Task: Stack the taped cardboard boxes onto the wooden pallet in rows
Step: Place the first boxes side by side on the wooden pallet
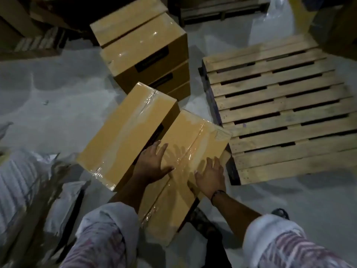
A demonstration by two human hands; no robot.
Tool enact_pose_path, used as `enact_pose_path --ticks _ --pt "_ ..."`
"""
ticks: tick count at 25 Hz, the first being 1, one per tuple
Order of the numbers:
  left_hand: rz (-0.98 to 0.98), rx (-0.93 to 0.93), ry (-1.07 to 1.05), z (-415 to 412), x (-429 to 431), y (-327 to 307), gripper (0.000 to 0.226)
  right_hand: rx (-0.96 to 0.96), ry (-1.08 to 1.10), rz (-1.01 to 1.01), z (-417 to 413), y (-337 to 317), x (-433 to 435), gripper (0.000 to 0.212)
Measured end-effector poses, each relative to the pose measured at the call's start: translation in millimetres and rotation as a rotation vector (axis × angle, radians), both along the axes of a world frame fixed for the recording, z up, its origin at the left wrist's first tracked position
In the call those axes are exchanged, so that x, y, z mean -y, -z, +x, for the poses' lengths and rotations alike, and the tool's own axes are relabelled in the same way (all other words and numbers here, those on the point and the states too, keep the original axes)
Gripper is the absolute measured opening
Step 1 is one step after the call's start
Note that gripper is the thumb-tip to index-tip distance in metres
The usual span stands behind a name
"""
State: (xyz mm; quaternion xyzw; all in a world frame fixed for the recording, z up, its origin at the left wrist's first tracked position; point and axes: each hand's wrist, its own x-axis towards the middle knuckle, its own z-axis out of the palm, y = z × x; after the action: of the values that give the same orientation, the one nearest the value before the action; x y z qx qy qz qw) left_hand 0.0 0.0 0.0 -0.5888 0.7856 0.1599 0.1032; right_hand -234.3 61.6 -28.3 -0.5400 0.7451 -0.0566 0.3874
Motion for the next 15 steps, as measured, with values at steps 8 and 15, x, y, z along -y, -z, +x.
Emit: enact_pose_path --ticks 8,15 --pt "0.169 -0.018 -0.135 23 21 62 0.104 0.072 0.061 -0.015 21 47 -21 0.071" --pt "0.289 -0.061 -0.290 7 14 74 0.121 0.242 0.066 -0.031 20 54 -30 0.072"
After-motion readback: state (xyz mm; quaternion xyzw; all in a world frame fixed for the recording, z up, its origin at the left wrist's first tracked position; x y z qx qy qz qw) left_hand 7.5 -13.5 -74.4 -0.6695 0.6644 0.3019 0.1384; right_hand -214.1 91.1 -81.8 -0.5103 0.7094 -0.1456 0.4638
